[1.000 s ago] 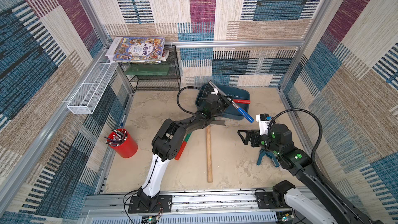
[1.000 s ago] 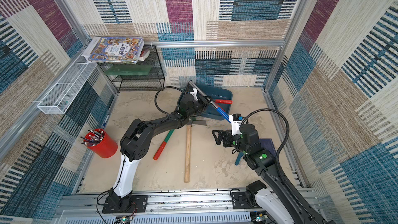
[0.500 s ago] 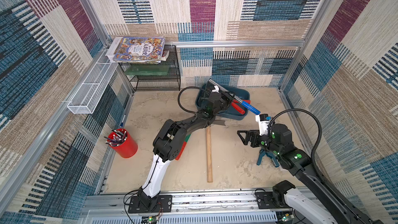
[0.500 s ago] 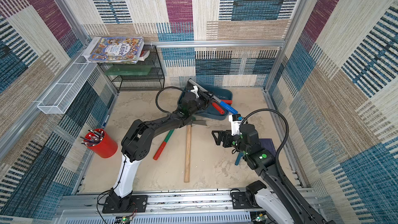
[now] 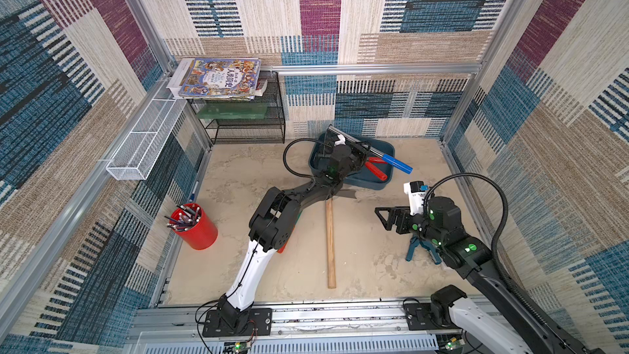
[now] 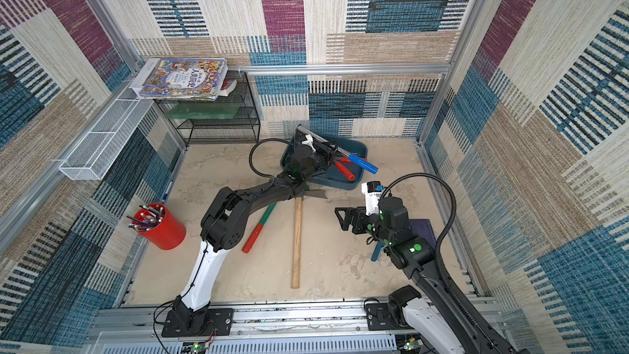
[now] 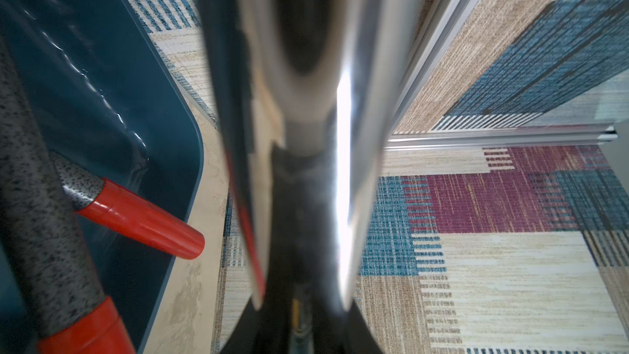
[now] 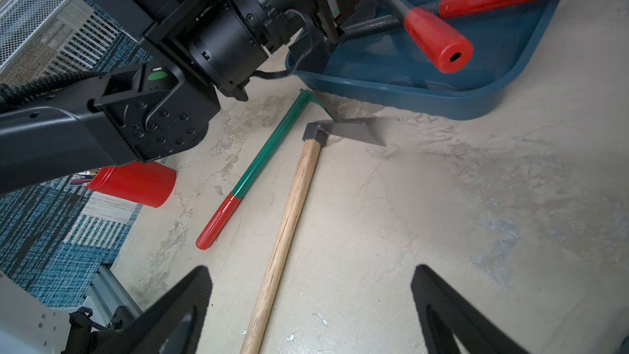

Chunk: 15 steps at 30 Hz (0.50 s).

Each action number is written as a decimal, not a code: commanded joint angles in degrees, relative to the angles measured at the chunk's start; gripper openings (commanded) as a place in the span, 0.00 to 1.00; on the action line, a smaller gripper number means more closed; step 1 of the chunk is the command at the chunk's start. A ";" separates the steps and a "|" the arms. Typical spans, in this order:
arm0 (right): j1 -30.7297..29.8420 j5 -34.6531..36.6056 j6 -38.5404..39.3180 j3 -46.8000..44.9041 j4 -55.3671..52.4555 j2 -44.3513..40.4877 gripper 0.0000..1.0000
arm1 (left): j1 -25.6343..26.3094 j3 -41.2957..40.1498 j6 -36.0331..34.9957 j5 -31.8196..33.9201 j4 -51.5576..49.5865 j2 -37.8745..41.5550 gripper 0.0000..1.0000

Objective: Put the small hoe into the storage box
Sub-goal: Place the hoe in the storage box.

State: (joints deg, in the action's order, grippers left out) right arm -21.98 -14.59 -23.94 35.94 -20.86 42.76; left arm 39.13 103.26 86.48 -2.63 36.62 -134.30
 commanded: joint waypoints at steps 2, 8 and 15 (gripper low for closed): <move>0.09 -0.20 0.14 0.05 0.83 -0.18 0.96 | -0.35 1.59 2.37 2.24 6.24 -1.57 0.00; 0.18 -0.26 0.30 -0.19 0.74 -0.41 0.96 | -1.05 0.97 2.34 3.20 6.25 -1.89 0.00; 0.27 -0.71 0.30 -0.02 1.00 -0.02 0.96 | -2.40 0.58 5.49 3.51 7.33 -3.92 0.00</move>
State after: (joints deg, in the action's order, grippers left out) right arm -21.74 -14.98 -23.92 35.83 -20.84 42.72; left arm 37.17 103.83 90.41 -0.14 38.35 -137.49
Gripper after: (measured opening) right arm 0.956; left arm 0.255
